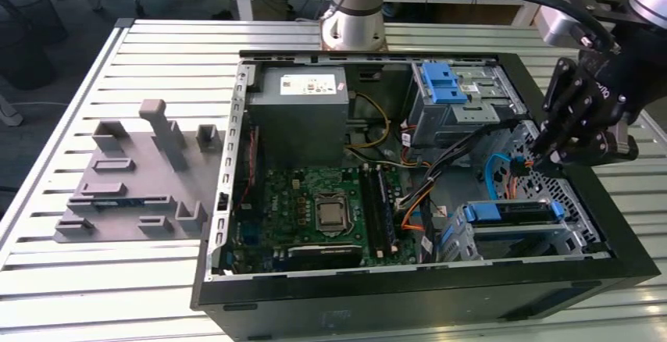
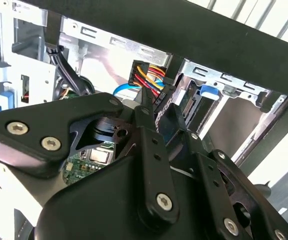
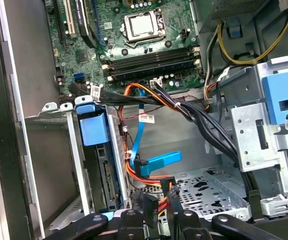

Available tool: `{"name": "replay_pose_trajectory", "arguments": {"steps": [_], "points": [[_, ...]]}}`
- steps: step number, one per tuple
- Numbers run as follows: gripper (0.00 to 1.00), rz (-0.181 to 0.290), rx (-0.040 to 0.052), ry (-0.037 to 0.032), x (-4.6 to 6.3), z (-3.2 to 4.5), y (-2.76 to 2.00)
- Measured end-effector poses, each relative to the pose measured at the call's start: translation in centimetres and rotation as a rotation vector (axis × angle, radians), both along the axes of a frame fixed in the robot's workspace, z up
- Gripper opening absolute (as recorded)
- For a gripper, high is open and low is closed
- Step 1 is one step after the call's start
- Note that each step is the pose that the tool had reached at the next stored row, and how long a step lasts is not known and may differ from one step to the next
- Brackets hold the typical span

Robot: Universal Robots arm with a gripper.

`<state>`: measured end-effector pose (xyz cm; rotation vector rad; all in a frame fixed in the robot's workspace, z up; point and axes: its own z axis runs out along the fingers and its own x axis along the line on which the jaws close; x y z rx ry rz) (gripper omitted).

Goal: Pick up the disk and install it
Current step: 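Insert the first disk wire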

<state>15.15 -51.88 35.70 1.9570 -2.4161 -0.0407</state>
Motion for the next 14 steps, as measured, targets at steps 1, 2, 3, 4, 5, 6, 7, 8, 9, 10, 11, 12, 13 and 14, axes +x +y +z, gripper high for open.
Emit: {"name": "replay_pose_trajectory", "arguments": {"steps": [1, 2, 3, 4, 5, 6, 7, 8, 9, 10, 11, 12, 13, 14], "points": [[0.33, -0.002, -0.0061, 0.0001, 0.02, -0.05, 0.04], [0.33, -0.004, -0.0131, 0.0002, 0.04, -0.09, 0.08], [0.33, -0.005, -0.0204, 0.0002, 0.06, -0.14, 0.13], [0.33, -0.006, -0.0276, 0.0003, 0.07, -0.18, 0.18], [0.33, -0.008, -0.0339, 0.0004, 0.09, -0.21, 0.26], [0.31, -0.009, -0.0383, 0.0006, 0.11, -0.25, 0.35], [0.31, -0.01, -0.0413, 0.0007, 0.11, -0.27, 0.47], [0.25, -0.01, -0.045, 0.0008, 0.11, -0.28, 0.56], [0.18, -0.01, -0.0482, 0.0008, 0.11, -0.28, 0.6], [0.16, -0.01, -0.0532, 0.0008, 0.11, -0.28, 0.61], [0.16, -0.01, -0.0576, 0.0007, 0.11, -0.28, 0.61], [0.16, -0.009, -0.0595, 0.0007, 0.08, -0.28, 0.61], [0.16, -0.006, -0.0604, 0.0005, -0.01, -0.28, 0.61], [0.16, -0.002, -0.0606, 0.0001, -0.14, -0.28, 0.61]]}}
